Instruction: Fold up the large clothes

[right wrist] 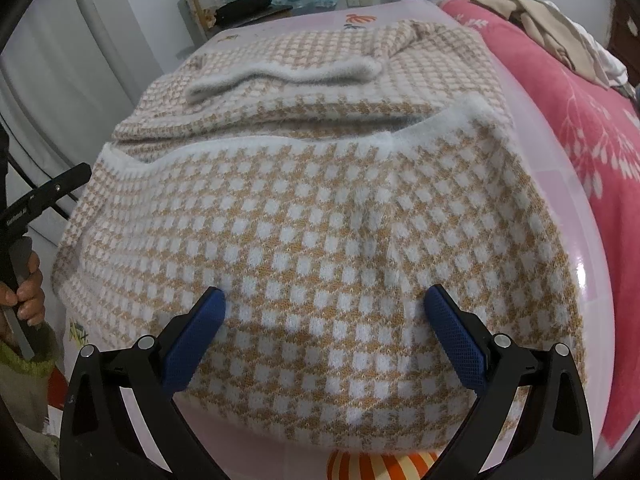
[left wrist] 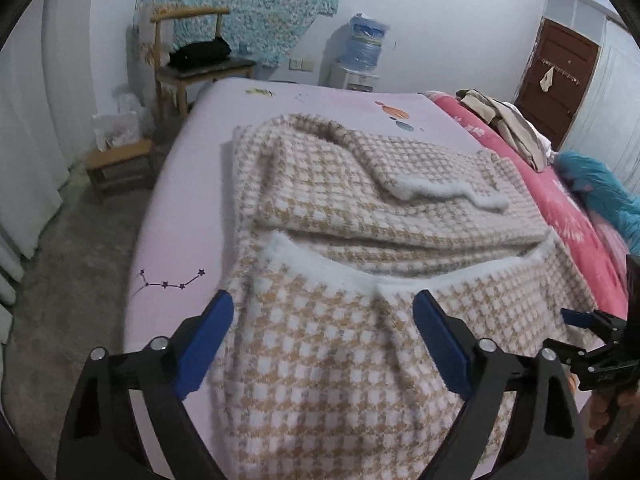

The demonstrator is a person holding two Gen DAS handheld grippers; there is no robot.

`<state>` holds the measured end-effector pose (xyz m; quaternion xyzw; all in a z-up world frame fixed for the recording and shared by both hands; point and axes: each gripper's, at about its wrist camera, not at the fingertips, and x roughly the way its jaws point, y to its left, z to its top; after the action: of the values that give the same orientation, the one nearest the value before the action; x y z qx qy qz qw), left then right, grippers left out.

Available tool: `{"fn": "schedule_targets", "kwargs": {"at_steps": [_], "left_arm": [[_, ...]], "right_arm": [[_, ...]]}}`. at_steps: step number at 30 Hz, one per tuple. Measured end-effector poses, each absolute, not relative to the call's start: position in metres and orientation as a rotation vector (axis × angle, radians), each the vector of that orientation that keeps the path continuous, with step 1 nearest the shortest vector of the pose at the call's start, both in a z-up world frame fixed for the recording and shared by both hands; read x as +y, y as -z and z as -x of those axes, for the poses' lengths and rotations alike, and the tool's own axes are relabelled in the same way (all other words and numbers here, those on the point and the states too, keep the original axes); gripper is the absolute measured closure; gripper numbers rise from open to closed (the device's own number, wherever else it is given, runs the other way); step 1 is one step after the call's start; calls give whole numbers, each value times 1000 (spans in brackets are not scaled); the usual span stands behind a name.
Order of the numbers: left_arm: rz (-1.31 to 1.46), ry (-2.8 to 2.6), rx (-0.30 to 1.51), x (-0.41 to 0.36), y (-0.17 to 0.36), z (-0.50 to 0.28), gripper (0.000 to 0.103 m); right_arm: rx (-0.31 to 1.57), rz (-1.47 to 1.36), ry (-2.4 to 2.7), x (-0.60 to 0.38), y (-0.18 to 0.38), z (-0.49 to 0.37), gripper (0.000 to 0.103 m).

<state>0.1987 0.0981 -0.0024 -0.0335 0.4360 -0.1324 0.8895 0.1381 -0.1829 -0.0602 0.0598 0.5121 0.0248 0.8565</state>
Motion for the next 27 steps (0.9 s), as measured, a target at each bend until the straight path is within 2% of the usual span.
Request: {"fn": "schedule_targets", "kwargs": {"at_steps": [8,11,21,27], "left_arm": [[75,294,960,97,12,-212,49],[130,316,968,105,12,-213,57],[101,322,1074,112,23,-210,58],[167,359,1076,117,28,-224,58]], "right_arm": [[1077,-125,-51,-183,60,-138,8],[1077,-125,-47,-183,61,-139,8],[1080,-122,-48,-183,62,-139,8],[1080,-123,-47,-182,62,-139,8]]}}
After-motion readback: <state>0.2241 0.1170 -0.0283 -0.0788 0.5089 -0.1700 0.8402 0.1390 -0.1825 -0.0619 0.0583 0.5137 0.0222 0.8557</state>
